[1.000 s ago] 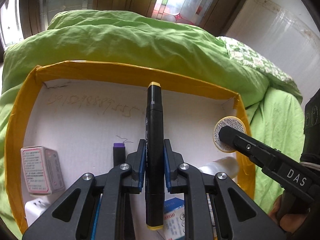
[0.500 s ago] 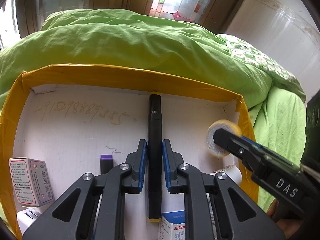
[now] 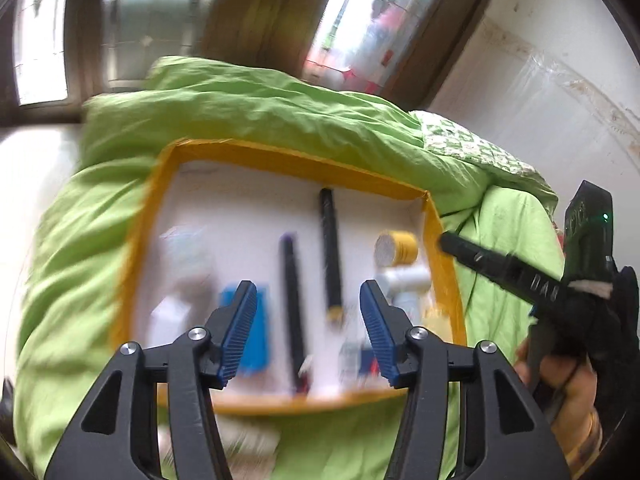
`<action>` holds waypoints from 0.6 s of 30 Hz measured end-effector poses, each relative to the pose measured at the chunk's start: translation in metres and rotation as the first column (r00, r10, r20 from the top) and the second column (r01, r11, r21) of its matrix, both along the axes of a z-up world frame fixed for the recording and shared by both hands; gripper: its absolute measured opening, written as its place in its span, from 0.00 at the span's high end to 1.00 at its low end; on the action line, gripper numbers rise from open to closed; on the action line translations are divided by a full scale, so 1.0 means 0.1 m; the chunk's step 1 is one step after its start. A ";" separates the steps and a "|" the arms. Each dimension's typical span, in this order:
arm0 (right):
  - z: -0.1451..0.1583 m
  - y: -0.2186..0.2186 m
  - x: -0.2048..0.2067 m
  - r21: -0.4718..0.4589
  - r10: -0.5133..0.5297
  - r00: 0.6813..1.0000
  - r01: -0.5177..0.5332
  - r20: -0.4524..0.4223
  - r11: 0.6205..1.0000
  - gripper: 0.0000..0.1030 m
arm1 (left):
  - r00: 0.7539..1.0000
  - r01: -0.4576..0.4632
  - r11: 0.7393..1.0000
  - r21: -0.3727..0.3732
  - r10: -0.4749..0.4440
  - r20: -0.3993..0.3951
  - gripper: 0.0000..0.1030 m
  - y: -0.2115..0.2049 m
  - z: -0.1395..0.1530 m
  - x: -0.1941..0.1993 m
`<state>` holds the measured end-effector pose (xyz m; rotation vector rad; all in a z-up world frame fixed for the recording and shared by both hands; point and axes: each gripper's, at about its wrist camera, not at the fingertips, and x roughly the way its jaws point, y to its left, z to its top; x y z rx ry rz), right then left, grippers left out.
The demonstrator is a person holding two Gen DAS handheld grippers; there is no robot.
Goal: Organize rigid objects
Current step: 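Set the marker and jar in the tray and open both tools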
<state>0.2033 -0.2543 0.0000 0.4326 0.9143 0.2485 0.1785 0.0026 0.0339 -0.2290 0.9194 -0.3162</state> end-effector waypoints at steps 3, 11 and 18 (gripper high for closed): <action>0.09 0.01 -0.20 0.023 0.006 1.000 -0.006 0.010 1.000 0.43 | 0.994 -0.106 0.994 -0.018 0.106 0.004 0.34 0.41 -0.03 -0.45; 0.16 0.22 -0.77 0.047 0.090 0.996 -0.091 0.011 0.995 0.37 | 0.942 -0.313 0.945 -0.089 0.297 -0.159 0.33 0.92 -0.56 -1.00; -0.06 0.44 -1.18 0.005 0.169 0.985 -0.169 -0.036 0.986 0.36 | 0.945 -0.281 0.959 -0.048 0.268 -0.188 0.33 0.66 -0.71 -1.00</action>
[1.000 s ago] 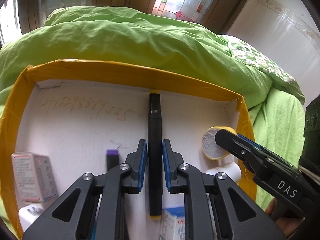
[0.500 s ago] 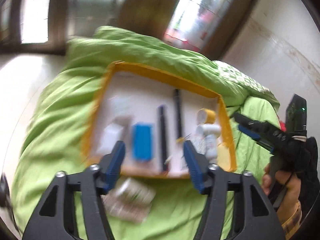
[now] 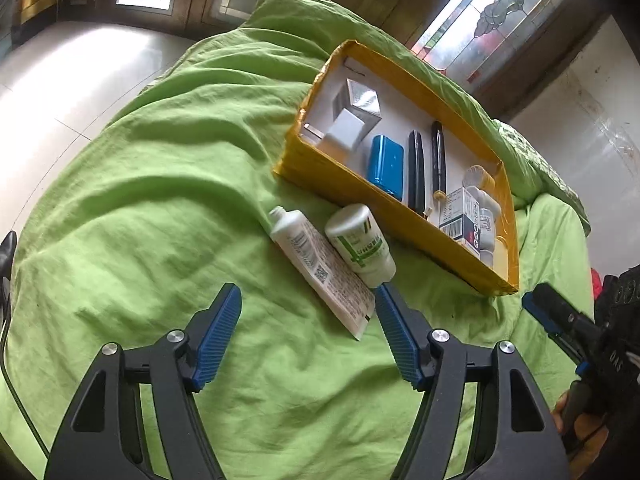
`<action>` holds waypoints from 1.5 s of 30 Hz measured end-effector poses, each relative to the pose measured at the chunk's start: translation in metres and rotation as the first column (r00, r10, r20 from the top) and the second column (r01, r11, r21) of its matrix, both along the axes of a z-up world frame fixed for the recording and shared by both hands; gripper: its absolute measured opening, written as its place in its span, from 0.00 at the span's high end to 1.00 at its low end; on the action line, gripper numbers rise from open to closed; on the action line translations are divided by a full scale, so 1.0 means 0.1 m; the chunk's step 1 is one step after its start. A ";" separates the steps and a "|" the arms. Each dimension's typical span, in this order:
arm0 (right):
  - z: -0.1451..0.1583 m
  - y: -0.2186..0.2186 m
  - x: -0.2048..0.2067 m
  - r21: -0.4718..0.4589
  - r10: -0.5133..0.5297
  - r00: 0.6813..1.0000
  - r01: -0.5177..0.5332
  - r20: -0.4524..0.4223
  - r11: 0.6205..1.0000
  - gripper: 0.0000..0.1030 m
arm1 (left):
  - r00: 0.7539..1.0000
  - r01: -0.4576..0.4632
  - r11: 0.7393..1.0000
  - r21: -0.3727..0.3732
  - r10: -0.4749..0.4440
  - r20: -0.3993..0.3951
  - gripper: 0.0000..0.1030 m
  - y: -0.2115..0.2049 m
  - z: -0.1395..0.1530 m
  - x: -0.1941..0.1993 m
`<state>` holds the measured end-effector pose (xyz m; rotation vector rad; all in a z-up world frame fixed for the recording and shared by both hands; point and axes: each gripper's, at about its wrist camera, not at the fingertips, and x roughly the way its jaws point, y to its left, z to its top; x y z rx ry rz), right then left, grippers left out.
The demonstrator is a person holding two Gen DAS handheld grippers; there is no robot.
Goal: Organize rigid objects
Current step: 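Set the marker and jar in the tray and open both tools, then grasp the white-and-red ointment tube with the left tool while the right tool grasps the white pill bottle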
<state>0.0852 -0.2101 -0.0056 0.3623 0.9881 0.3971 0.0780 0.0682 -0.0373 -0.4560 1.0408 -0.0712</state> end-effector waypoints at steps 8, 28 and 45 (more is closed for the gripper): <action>-0.06 0.22 -0.10 -0.015 0.055 0.998 -0.055 0.002 0.998 0.36 | 0.997 -0.070 0.997 -0.024 0.069 -0.038 0.37 -0.03 -0.26 0.24; -0.18 0.26 -0.11 0.005 0.071 0.997 -0.071 -0.028 0.997 0.36 | 0.990 0.138 0.990 0.008 -0.138 0.026 0.91 -0.21 0.16 0.04; -0.62 1.45 0.54 0.051 0.086 0.955 -0.074 -0.284 0.996 0.26 | 0.997 0.022 0.999 -0.044 -0.025 -0.072 0.89 0.21 -0.32 -0.10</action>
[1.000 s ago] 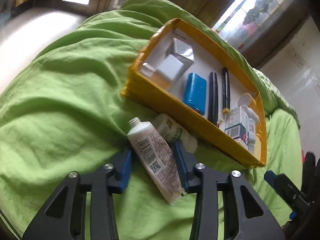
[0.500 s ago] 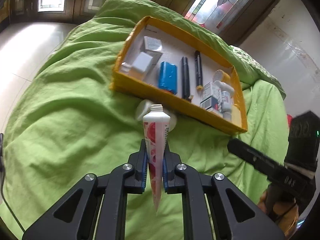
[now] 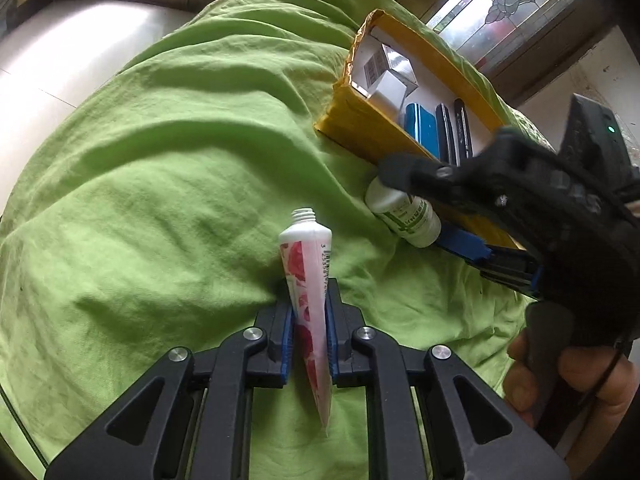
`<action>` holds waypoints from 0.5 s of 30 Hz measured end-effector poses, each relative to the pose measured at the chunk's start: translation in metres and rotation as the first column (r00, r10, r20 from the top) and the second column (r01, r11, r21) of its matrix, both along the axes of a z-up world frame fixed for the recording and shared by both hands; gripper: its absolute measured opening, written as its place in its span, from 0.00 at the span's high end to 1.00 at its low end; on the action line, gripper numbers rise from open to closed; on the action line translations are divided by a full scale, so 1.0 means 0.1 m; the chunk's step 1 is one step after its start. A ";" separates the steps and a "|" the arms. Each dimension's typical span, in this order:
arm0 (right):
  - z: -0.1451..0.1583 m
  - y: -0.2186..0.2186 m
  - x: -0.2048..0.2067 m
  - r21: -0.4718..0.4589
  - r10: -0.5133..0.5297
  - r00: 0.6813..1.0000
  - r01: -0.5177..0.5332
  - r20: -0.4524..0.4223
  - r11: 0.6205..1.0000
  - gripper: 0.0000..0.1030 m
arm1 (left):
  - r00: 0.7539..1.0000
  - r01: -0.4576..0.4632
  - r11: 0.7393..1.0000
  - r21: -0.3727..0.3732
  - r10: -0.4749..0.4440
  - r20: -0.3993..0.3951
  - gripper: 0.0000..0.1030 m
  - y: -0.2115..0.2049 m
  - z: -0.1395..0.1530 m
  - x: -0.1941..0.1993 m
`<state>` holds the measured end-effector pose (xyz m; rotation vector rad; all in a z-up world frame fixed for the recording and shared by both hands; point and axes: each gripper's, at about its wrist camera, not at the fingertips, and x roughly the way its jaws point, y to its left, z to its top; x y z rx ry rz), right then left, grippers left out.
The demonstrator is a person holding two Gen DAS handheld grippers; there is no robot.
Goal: Organize rigid objects
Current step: 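Grasp the white-and-red ointment tube with the left tool while the right tool grasps the white pill bottle, then carry the ointment tube and pill bottle over the tray with both tools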
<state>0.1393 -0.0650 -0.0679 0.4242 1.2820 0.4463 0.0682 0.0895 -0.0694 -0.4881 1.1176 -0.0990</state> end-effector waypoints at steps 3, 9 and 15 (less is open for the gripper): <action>-0.06 0.08 0.00 -0.069 0.014 1.000 -0.014 0.001 0.998 0.47 | 1.000 0.003 1.000 -0.007 -0.002 0.003 0.89 0.03 -0.02 0.01; 0.08 -0.18 -0.22 -0.053 0.072 0.996 -0.069 0.053 0.996 0.47 | 1.000 0.016 1.000 0.026 -0.017 0.009 0.89 0.01 0.00 0.00; 0.25 -0.72 -0.50 -0.029 0.051 0.996 -0.049 0.078 0.998 0.47 | 0.998 0.053 0.989 0.136 -0.058 0.029 0.89 -0.15 0.07 0.02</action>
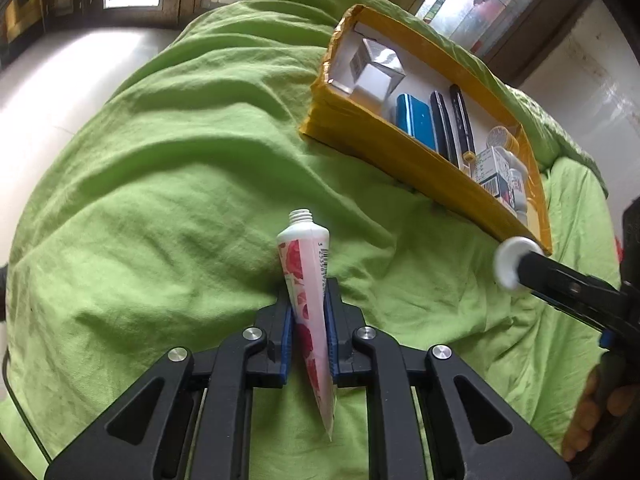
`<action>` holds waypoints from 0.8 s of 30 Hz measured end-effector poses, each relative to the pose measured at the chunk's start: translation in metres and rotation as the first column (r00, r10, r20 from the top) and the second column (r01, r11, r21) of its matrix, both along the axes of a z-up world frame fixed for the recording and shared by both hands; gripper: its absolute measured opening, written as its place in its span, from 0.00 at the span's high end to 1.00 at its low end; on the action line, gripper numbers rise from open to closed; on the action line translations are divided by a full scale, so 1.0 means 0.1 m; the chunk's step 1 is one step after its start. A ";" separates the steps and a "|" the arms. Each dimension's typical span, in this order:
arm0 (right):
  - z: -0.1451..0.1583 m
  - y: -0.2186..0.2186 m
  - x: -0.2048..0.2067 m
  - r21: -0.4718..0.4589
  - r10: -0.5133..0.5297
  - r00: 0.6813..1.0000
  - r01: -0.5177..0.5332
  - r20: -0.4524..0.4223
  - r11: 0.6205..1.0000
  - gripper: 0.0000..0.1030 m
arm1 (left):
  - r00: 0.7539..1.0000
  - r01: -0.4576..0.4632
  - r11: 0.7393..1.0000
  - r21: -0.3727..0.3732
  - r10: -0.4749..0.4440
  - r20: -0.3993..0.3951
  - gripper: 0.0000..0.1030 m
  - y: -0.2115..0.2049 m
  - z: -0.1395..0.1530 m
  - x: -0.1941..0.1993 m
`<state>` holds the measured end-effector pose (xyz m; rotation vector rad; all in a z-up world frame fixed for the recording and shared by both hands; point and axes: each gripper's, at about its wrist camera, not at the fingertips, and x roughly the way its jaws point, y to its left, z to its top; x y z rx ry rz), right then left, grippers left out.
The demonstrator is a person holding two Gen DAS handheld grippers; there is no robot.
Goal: Organize rigid objects
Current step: 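Carry the ointment tube and pill bottle over the tray with both tools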
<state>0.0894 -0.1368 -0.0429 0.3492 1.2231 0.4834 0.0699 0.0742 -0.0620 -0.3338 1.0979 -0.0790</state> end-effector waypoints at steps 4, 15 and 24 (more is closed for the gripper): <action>0.00 -0.32 -0.16 0.048 -0.055 0.998 0.054 0.015 0.997 0.47 | 0.999 0.031 0.996 0.081 -0.034 0.042 0.89 -0.14 0.09 -0.02; -0.01 -0.46 -0.20 0.077 -0.075 0.997 0.072 0.031 0.994 0.47 | 0.985 0.118 0.949 0.291 -0.149 0.087 0.90 -0.56 0.21 -0.10; 0.11 -0.54 -0.25 0.070 -0.094 0.991 0.088 0.091 0.994 0.47 | 0.984 0.117 0.944 0.309 -0.153 0.096 0.90 -0.60 0.22 -0.11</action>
